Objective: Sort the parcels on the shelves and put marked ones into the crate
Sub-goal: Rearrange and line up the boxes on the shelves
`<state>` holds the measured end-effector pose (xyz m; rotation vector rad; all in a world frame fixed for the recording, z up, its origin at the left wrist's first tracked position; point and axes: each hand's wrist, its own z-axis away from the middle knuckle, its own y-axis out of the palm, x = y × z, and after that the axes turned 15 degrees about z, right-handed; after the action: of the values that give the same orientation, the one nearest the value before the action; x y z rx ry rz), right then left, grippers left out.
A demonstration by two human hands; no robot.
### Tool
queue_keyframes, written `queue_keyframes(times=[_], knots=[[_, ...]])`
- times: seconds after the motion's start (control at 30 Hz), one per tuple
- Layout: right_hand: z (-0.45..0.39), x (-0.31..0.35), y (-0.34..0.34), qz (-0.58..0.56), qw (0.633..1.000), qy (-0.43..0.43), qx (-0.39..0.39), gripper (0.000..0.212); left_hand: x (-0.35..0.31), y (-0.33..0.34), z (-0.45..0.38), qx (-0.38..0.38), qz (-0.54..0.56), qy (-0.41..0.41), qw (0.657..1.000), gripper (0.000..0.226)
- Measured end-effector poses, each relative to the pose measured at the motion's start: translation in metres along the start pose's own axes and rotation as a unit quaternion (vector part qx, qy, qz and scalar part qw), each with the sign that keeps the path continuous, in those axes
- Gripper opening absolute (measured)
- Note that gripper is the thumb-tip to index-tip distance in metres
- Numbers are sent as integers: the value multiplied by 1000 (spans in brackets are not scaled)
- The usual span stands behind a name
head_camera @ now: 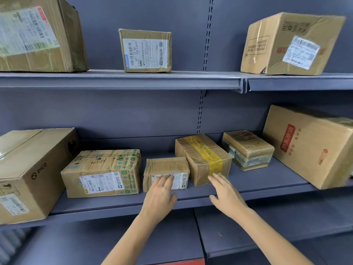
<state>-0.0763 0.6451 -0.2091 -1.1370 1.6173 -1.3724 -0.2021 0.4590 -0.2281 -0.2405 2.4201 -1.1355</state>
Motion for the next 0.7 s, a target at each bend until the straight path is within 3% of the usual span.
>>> queue_keyframes(times=[0.3, 0.53, 0.7], knots=[[-3, -54, -2, -41, 999, 36, -1, 64, -22, 22, -17, 0, 32, -34, 999, 50], [-10, -110, 5, -62, 998, -12, 24, 64, -72, 62, -43, -5, 88, -123, 988, 49], [-30, -142, 3, -68, 995, -62, 34, 64, -91, 81, -58, -21, 72, -185, 980, 51]])
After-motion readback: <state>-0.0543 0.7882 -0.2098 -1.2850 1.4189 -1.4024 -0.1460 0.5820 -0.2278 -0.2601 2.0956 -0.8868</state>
